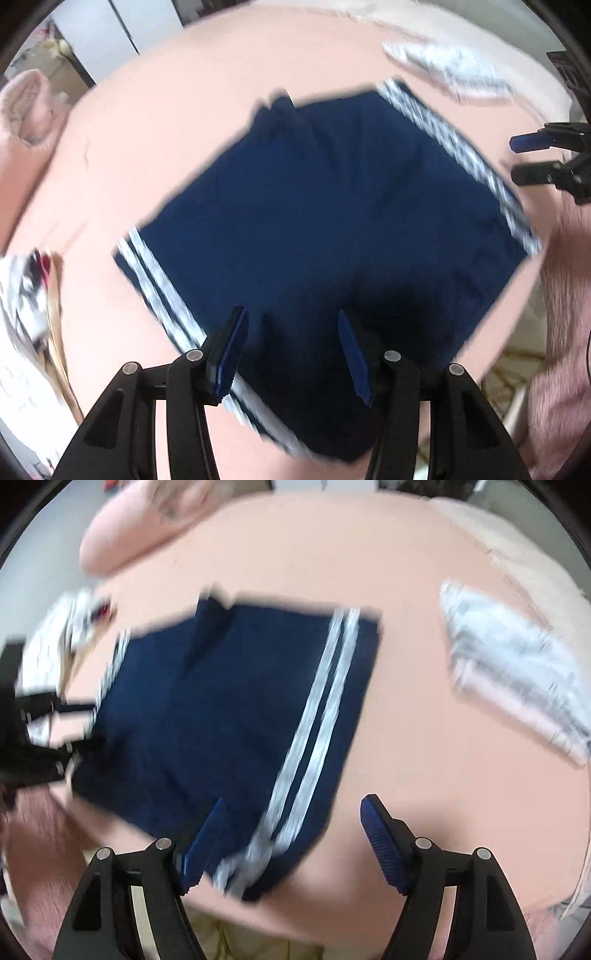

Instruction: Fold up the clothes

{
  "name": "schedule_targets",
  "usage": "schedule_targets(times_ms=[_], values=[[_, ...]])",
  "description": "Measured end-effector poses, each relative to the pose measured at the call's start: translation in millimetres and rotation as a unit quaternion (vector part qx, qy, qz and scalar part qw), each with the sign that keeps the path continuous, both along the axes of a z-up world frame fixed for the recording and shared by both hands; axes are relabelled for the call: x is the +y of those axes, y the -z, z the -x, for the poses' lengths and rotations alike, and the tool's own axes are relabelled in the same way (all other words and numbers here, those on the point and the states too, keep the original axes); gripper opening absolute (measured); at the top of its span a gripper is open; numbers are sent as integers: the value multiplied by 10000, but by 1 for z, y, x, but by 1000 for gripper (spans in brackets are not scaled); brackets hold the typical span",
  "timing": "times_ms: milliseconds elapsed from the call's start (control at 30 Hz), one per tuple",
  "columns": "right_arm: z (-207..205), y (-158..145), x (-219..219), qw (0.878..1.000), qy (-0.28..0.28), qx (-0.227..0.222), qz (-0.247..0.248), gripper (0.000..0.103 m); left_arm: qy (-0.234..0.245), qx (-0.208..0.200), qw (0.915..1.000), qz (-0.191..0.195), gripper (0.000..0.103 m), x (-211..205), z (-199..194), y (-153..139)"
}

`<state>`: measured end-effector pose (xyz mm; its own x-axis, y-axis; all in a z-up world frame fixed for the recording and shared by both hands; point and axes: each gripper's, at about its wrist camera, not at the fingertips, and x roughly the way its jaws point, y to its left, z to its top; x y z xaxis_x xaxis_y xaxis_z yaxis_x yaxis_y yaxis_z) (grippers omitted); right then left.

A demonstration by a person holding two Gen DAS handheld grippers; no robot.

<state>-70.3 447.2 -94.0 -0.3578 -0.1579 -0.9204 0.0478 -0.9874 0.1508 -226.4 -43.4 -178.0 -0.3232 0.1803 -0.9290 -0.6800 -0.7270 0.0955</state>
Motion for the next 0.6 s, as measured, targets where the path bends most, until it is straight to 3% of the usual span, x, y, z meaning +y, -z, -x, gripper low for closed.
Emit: schedule_targets(times_ms=[100,300,433,600], values=[[33,-6,2,9995,-2,295,-137,75,-17,132,9996,-249,47,16,24,0],[90,23,-15,9975,-321,250,-577,75,104,248,9982,-534,47,99,96,1],[104,54,-12,9964,-382,63,-758,75,-58,384,9984,-401,44,110,123,21],[105,51,14,9964,-30,455,-720,75,-270,477,9966,-608,45,113,157,28]])
